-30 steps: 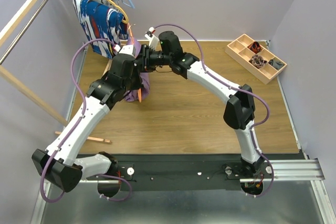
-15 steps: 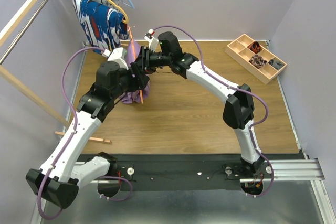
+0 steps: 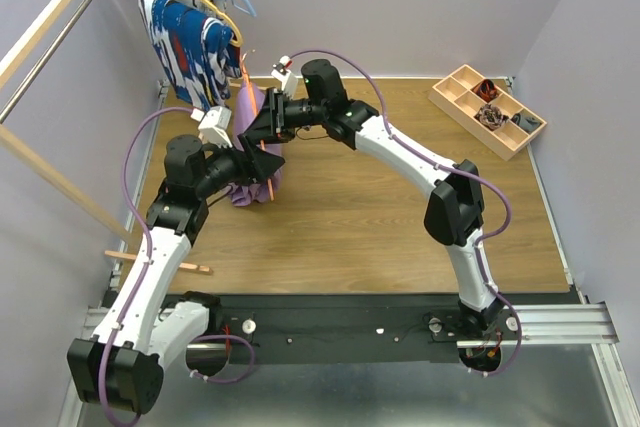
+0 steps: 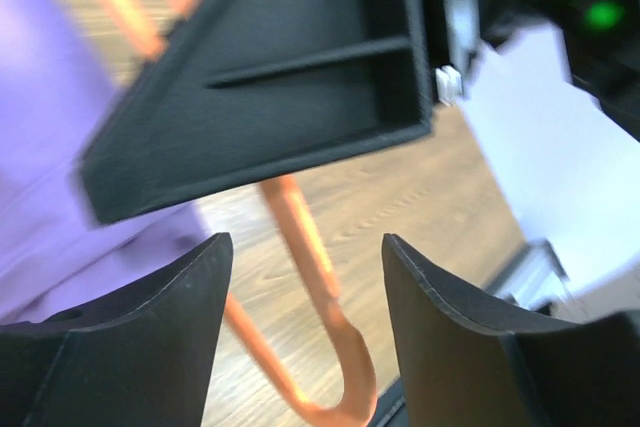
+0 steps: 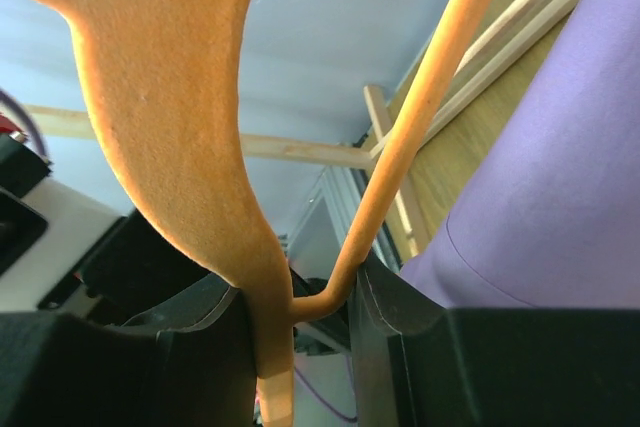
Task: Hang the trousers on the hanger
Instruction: Pass the hanger from the right arm to the left, then hang the hanger with trousers onto the clothesline
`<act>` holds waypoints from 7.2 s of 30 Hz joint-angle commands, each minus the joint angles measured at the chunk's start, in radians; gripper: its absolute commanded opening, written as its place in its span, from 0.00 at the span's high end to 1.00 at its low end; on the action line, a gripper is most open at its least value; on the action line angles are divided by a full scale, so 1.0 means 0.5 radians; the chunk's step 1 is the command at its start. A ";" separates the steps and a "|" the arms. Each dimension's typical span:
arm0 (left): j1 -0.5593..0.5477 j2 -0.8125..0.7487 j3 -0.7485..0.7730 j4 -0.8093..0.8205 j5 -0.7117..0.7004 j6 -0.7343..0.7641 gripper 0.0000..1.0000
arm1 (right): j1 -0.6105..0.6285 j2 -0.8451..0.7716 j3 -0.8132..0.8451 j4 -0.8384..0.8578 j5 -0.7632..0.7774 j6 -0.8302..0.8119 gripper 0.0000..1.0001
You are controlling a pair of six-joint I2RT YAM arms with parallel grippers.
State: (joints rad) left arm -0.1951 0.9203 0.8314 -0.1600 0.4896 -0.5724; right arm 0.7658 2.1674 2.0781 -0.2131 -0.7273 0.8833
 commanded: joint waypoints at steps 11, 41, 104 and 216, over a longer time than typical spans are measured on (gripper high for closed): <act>0.102 -0.046 -0.181 0.587 0.662 -0.217 0.58 | 0.008 -0.070 0.004 0.374 -0.294 0.172 0.99; 0.102 -0.567 -0.215 0.032 0.399 -0.371 1.00 | -0.108 -0.837 -1.180 0.362 0.062 0.102 0.00; 0.102 -0.957 0.681 -1.739 -0.494 -0.530 1.00 | -0.522 -0.764 -1.300 0.211 -0.199 -0.199 0.00; -0.131 0.767 1.175 0.547 -1.912 -1.445 1.00 | -1.050 -0.046 -0.606 0.165 -0.561 -0.110 0.00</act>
State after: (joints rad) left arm -0.2623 1.3140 1.4250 0.0448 -0.5014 -1.3052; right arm 0.2504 2.1487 1.7660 -0.1215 -0.9932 0.8227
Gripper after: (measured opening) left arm 0.163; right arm 0.997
